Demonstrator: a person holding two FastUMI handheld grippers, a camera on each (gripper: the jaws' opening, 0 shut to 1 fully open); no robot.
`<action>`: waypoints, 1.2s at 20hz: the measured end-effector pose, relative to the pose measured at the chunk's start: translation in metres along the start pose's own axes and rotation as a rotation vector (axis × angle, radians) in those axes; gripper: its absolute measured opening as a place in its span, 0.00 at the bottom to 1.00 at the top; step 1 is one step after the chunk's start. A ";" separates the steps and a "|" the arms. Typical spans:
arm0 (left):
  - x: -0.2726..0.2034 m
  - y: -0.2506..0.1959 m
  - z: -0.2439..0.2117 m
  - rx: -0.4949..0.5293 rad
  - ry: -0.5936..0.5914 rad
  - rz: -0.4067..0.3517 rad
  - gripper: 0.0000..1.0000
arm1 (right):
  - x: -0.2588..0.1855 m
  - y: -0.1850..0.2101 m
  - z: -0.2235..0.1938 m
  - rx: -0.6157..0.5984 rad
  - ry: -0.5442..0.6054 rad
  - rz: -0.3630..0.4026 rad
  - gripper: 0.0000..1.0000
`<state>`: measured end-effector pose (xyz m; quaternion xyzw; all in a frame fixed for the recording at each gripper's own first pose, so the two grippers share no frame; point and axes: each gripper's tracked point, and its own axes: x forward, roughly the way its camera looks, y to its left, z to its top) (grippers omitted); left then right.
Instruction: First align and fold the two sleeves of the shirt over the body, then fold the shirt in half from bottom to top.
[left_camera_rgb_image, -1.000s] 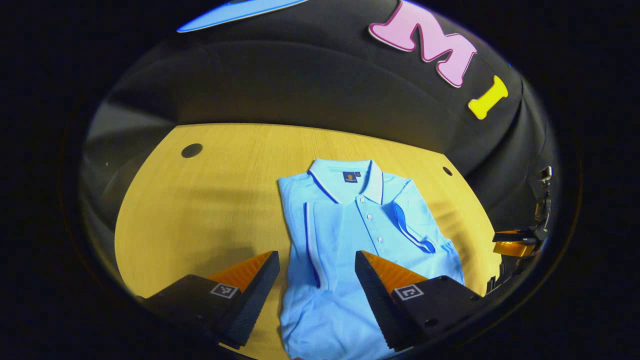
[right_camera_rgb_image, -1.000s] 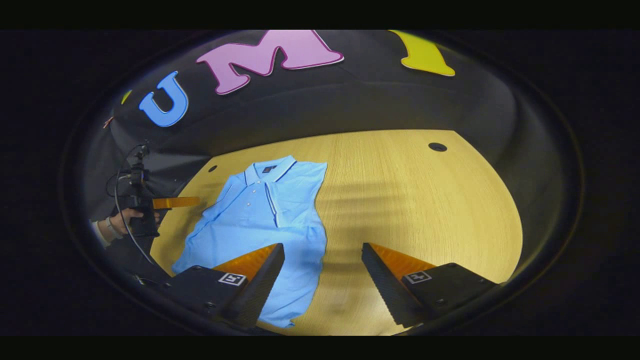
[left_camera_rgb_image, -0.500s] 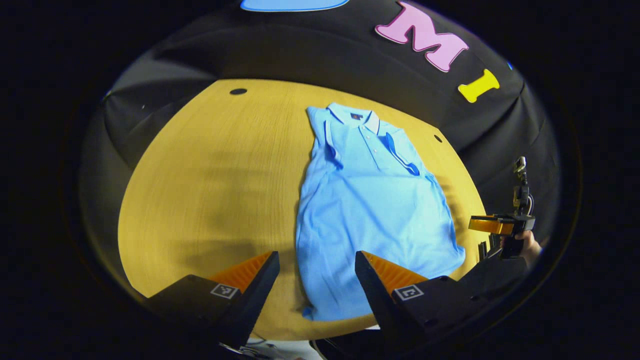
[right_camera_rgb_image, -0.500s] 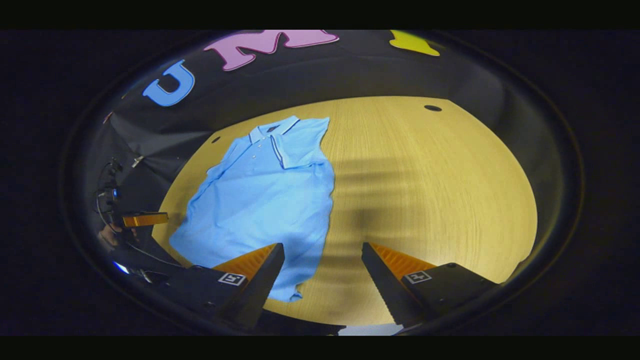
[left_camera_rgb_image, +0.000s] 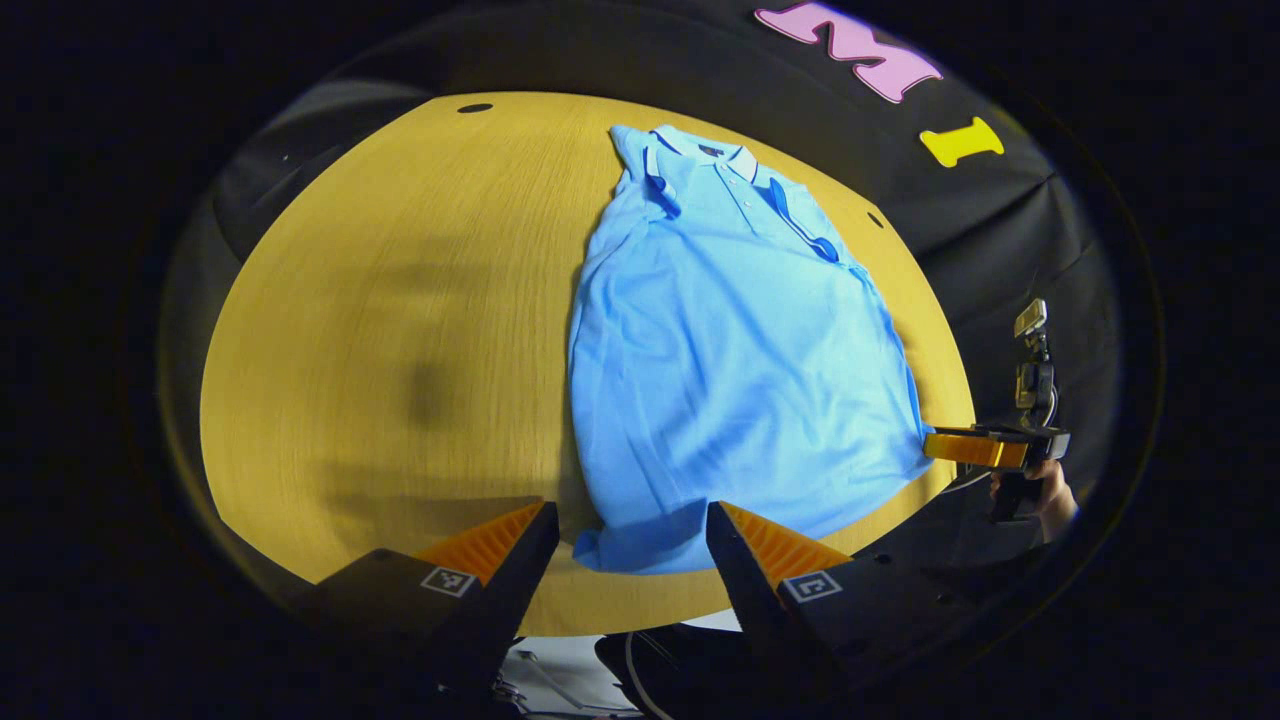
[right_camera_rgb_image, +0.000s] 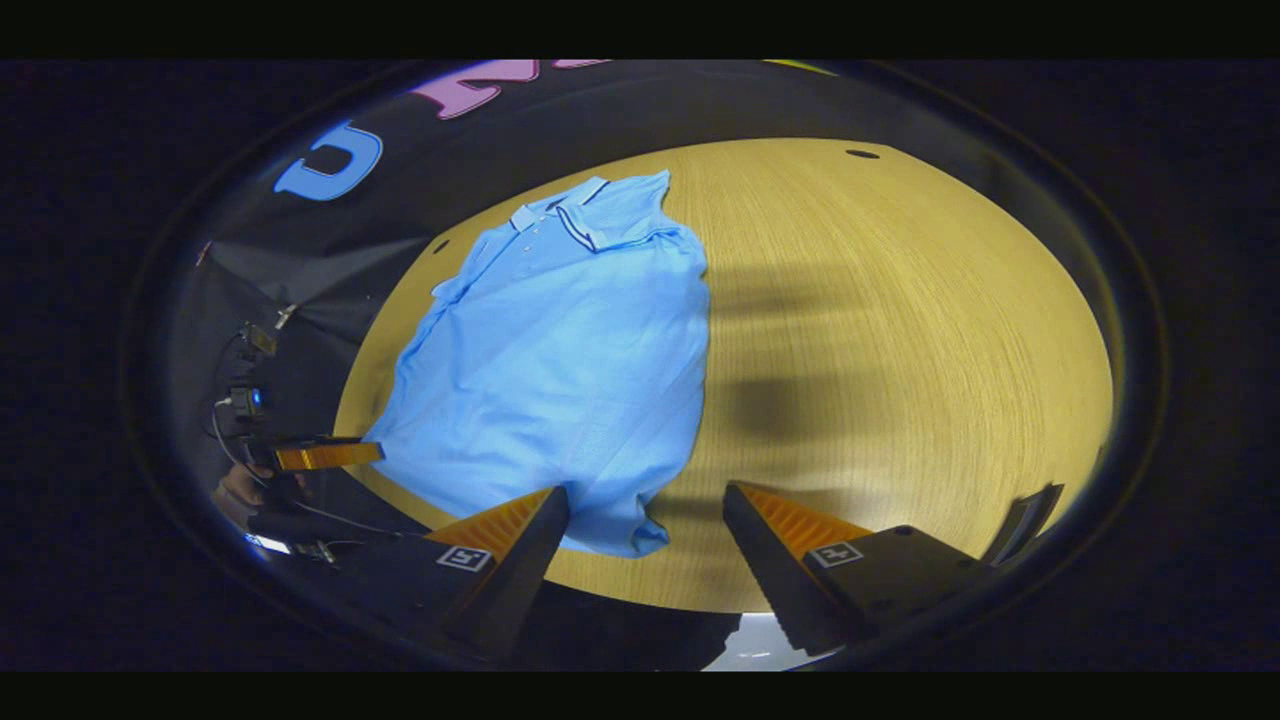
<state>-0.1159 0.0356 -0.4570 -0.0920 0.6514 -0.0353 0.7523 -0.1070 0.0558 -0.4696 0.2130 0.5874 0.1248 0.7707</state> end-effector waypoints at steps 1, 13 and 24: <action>0.000 -0.002 0.000 0.003 -0.002 -0.006 0.95 | 0.001 0.007 -0.002 -0.003 0.014 0.017 0.98; 0.010 -0.018 0.013 0.104 -0.050 0.025 0.07 | 0.025 0.020 0.000 0.072 0.018 0.069 0.06; -0.044 -0.062 0.168 0.208 -0.383 -0.084 0.06 | -0.012 0.072 0.149 -0.089 -0.268 0.236 0.00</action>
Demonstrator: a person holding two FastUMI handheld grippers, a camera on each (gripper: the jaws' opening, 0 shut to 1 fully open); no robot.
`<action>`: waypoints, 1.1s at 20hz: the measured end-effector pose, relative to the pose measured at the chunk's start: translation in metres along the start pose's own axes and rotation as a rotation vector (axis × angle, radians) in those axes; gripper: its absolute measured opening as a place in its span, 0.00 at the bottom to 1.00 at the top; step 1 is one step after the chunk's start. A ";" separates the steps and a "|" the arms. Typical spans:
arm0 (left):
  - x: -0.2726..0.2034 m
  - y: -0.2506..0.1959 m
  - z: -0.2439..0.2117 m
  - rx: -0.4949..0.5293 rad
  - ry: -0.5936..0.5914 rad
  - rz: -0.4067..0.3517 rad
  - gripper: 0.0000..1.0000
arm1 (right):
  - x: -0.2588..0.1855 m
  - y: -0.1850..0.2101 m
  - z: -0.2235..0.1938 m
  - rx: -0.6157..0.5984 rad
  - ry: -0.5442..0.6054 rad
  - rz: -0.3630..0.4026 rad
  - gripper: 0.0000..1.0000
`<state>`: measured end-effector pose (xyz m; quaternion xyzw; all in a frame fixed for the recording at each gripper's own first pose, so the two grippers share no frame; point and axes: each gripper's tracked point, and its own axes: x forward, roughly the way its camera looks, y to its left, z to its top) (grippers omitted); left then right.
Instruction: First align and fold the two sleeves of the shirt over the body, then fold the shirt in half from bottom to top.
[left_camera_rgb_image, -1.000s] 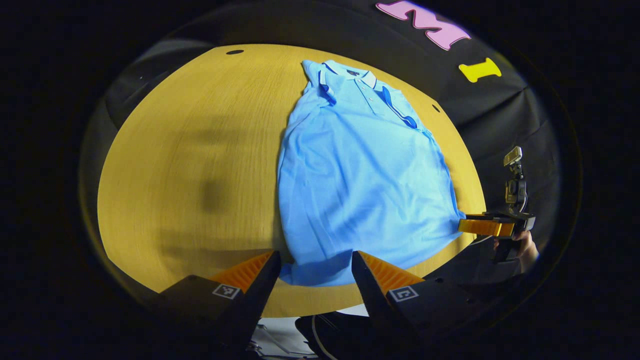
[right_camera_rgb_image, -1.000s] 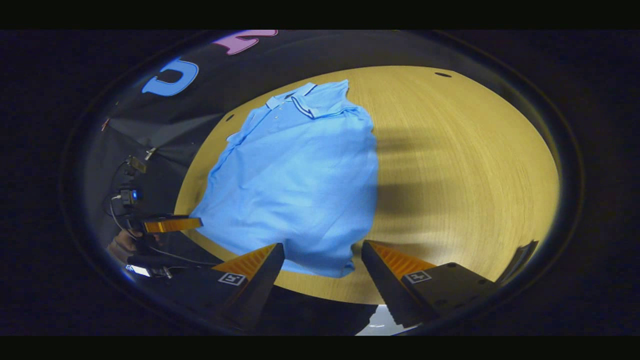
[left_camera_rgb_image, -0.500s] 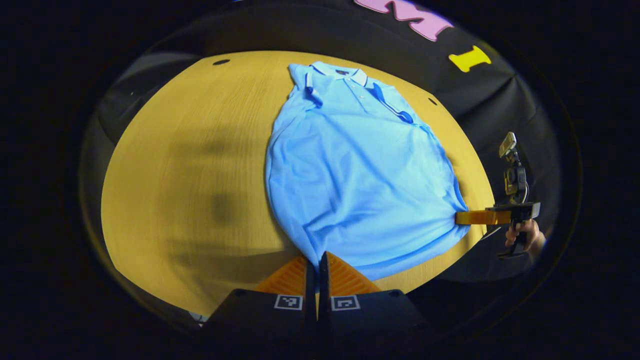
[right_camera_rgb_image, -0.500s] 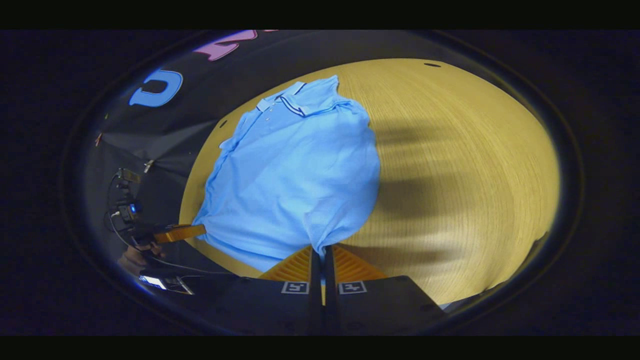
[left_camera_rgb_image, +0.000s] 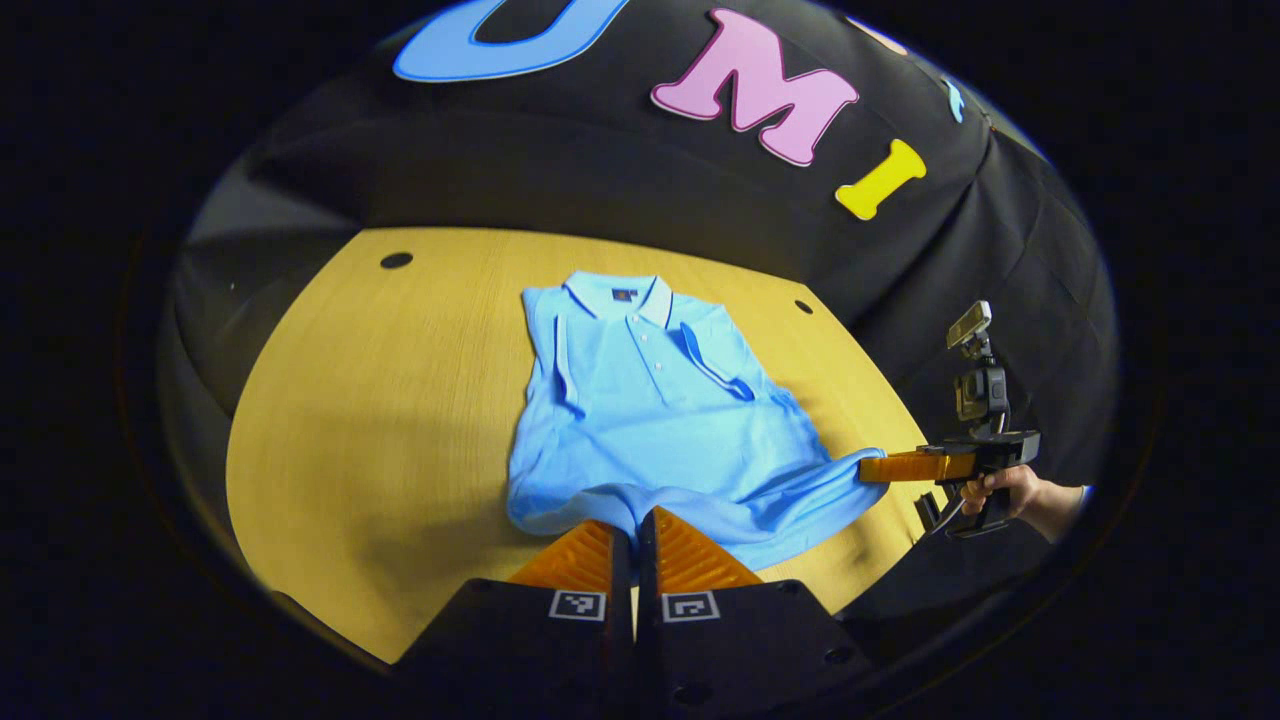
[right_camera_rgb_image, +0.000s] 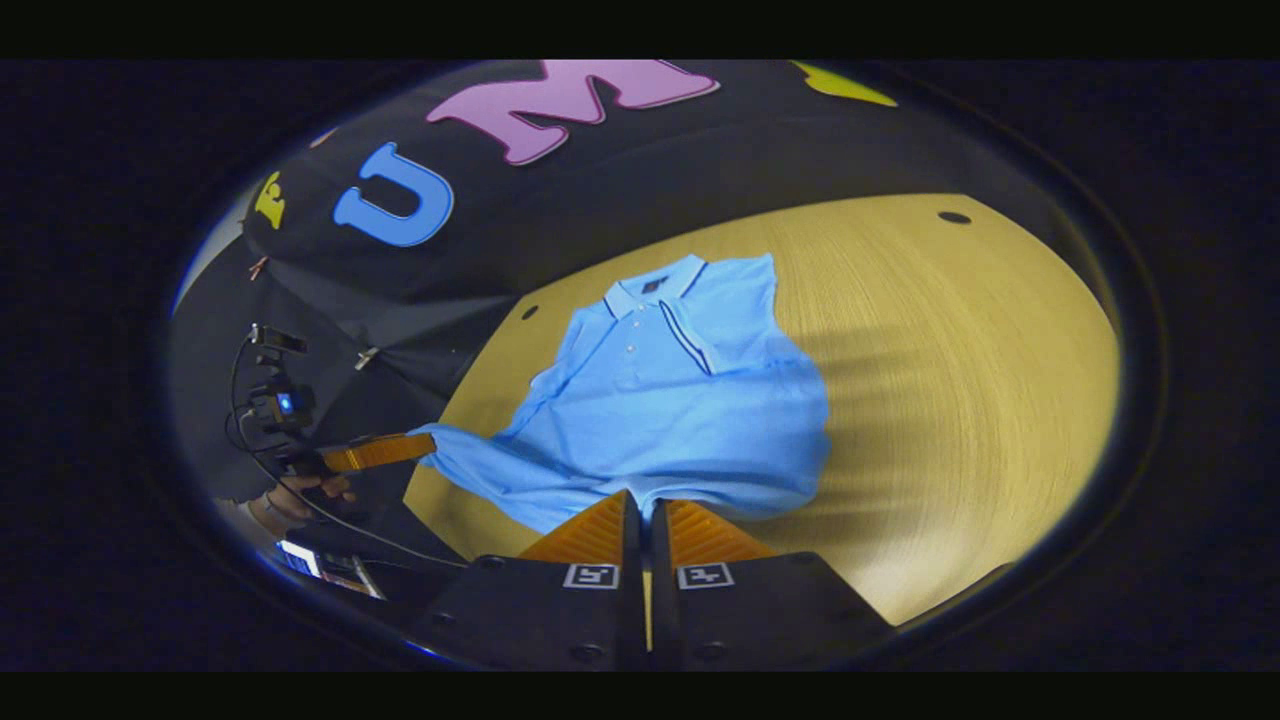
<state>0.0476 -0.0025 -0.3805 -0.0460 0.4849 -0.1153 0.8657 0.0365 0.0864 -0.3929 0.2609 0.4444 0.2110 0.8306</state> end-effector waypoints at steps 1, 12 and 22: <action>0.006 0.003 0.019 0.007 -0.022 0.009 0.06 | 0.006 0.001 0.028 -0.039 -0.038 -0.008 0.00; 0.148 0.072 0.221 -0.061 -0.180 0.182 0.06 | 0.125 -0.052 0.271 -0.181 -0.267 -0.148 0.12; 0.243 0.106 0.224 -0.047 -0.063 0.371 0.67 | 0.227 -0.119 0.266 -0.187 -0.134 -0.254 0.22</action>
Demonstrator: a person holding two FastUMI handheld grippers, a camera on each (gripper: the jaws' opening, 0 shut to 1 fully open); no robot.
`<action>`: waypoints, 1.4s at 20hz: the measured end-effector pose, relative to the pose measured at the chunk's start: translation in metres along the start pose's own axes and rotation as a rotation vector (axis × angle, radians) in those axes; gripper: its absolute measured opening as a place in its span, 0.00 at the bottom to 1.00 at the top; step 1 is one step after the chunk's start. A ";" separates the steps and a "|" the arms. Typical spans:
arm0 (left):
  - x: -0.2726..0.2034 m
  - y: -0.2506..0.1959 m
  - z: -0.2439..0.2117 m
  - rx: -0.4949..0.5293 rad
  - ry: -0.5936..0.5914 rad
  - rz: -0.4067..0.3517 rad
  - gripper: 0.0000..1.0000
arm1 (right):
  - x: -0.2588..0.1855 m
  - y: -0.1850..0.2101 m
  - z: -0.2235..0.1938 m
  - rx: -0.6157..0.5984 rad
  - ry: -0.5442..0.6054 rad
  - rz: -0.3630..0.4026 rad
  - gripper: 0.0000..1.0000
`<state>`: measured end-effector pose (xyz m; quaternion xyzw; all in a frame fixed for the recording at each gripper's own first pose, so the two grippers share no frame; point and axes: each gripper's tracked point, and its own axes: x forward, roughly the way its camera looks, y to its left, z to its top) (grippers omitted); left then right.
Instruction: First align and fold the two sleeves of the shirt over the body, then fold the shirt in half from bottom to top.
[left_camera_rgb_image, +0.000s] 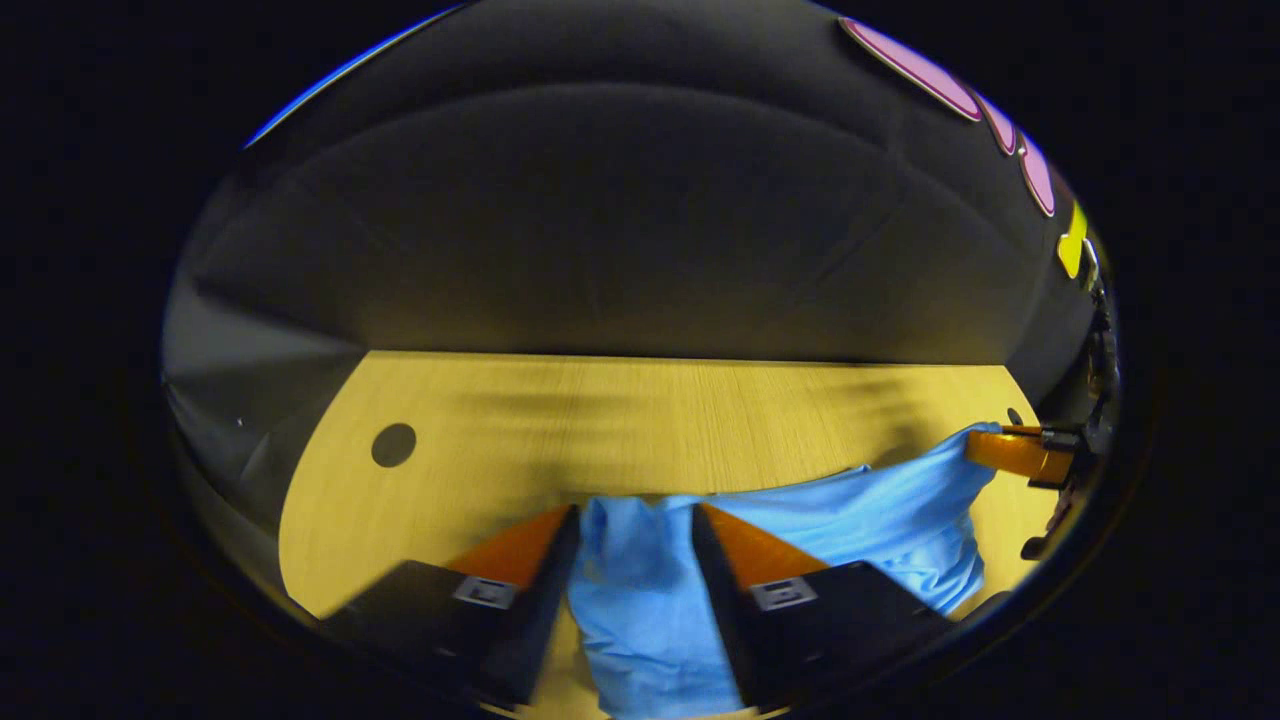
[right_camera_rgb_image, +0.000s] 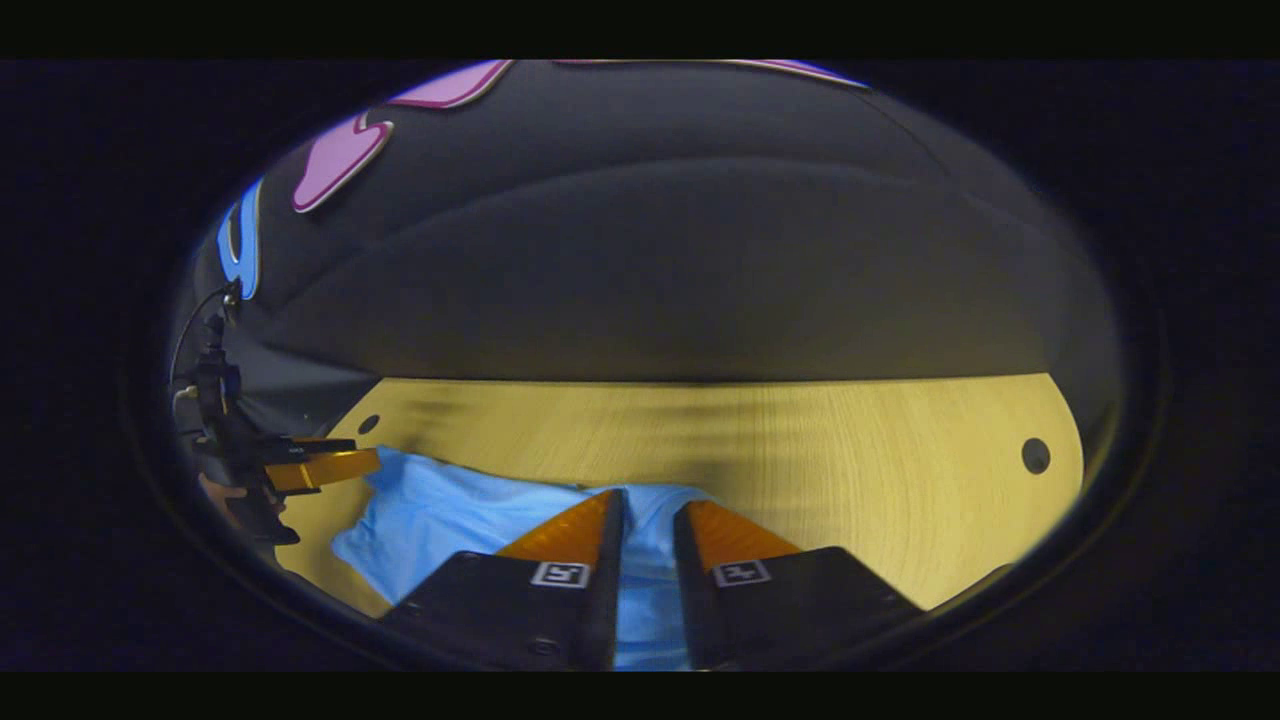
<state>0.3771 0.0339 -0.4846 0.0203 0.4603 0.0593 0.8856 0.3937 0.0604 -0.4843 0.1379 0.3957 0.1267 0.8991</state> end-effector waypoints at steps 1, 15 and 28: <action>-0.002 -0.004 0.003 -0.015 -0.008 -0.014 0.91 | -0.001 -0.002 -0.002 -0.010 0.004 0.001 0.50; -0.208 -0.022 -0.015 0.003 -0.236 -0.070 0.92 | -0.154 0.013 0.020 -0.250 -0.184 -0.001 0.98; -0.487 -0.034 -0.120 -0.069 -0.526 -0.096 0.96 | -0.468 0.154 -0.041 -0.273 -0.543 -0.188 0.95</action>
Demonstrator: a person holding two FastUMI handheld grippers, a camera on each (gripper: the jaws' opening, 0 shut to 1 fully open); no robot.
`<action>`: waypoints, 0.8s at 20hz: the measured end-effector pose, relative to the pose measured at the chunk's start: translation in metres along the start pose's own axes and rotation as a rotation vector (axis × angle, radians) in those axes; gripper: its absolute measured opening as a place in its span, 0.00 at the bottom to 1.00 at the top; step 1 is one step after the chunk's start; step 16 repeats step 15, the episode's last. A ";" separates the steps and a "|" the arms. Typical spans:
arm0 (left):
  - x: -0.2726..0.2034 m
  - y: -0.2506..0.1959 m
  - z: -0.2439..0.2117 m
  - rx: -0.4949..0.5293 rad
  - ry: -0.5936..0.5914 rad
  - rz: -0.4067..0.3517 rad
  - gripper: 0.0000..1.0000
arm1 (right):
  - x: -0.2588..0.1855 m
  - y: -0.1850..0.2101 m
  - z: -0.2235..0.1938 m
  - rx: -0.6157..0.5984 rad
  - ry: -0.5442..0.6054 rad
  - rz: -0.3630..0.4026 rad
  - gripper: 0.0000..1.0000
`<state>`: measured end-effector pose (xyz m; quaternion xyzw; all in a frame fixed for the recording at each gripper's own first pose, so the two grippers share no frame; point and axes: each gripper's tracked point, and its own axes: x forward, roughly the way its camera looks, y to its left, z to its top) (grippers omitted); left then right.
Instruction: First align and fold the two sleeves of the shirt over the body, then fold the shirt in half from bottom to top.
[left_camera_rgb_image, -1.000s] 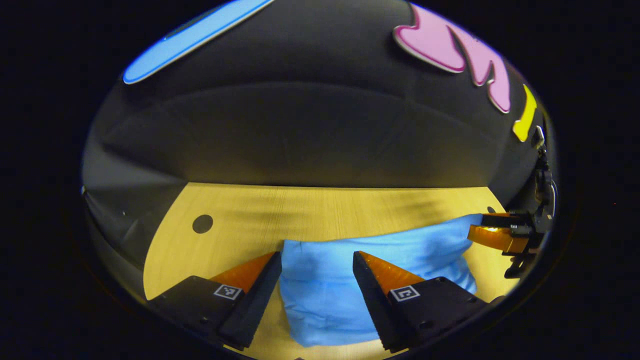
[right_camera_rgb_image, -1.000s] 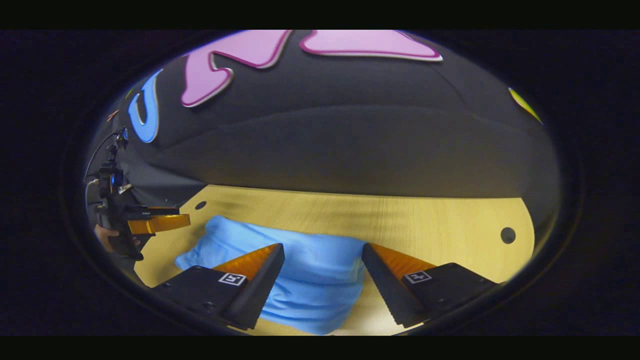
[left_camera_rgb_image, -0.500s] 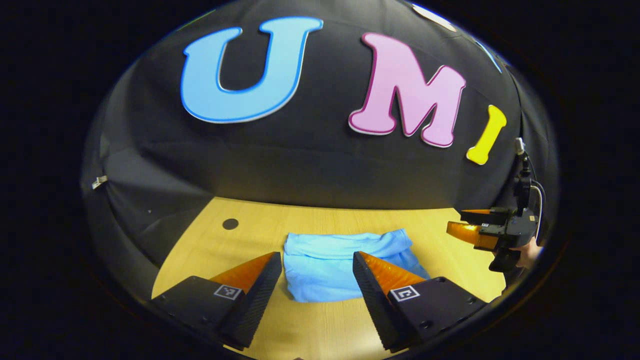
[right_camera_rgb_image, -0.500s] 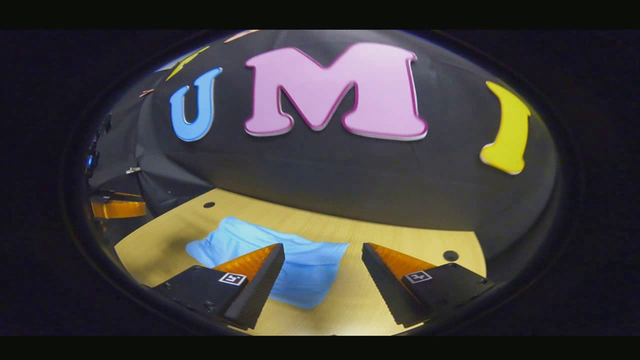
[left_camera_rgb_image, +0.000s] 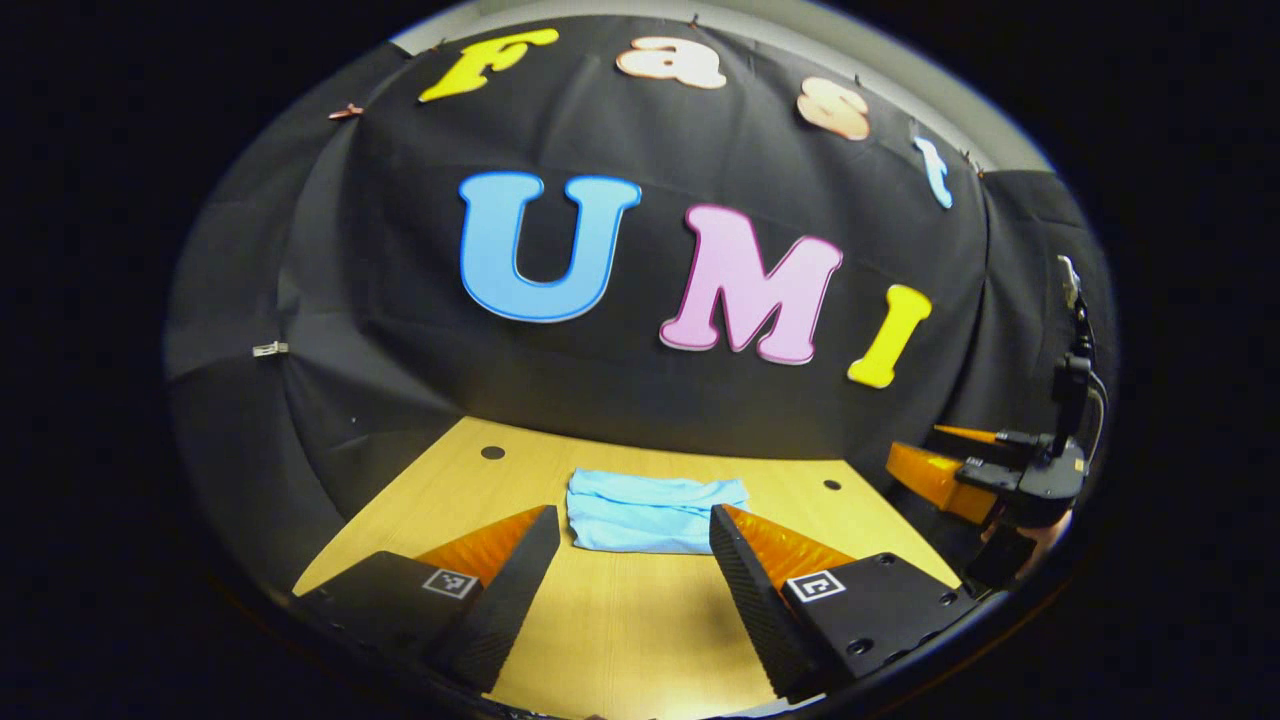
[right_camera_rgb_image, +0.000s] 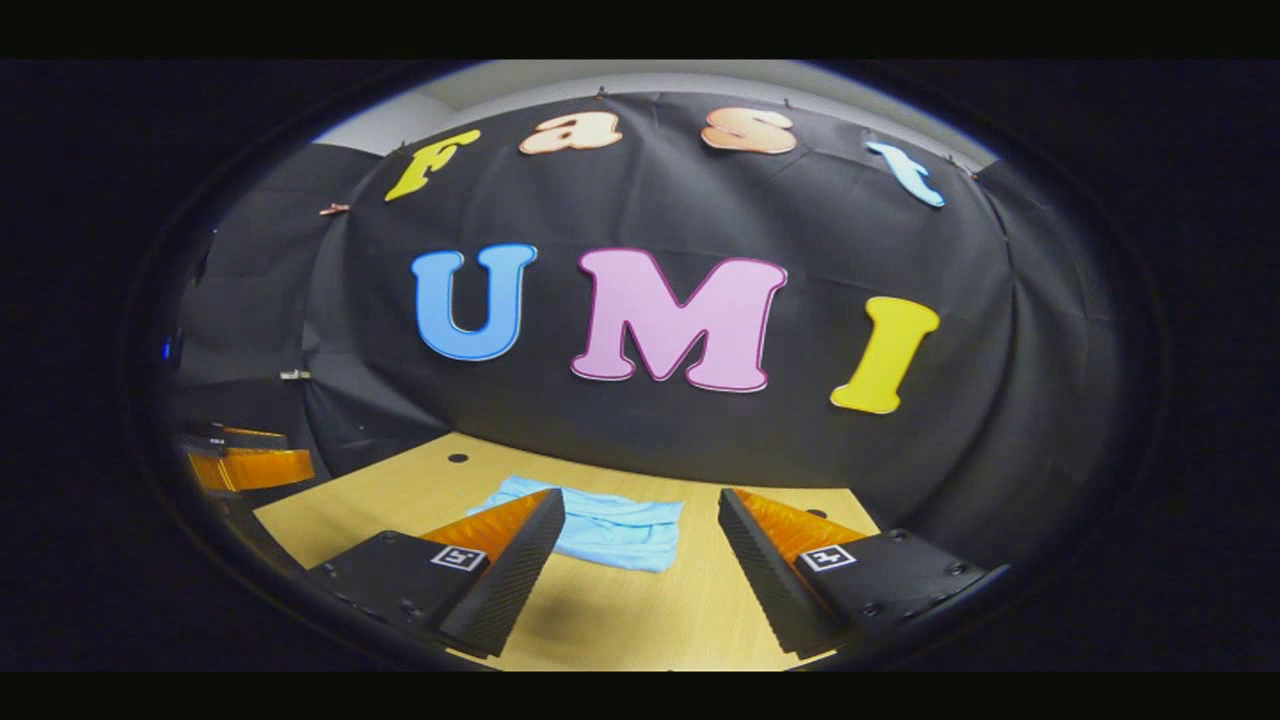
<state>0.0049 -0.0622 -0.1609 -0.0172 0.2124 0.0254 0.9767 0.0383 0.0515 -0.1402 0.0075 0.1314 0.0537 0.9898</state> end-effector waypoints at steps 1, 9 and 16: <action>-0.015 0.002 0.003 0.017 -0.019 0.000 0.96 | -0.021 0.010 -0.002 0.013 0.002 0.009 0.97; -0.060 -0.031 0.042 0.072 -0.167 -0.080 0.97 | -0.116 0.055 0.025 0.048 -0.081 0.049 0.97; -0.073 -0.051 0.058 0.076 -0.215 -0.114 0.97 | -0.127 0.043 0.039 0.064 -0.134 0.006 0.97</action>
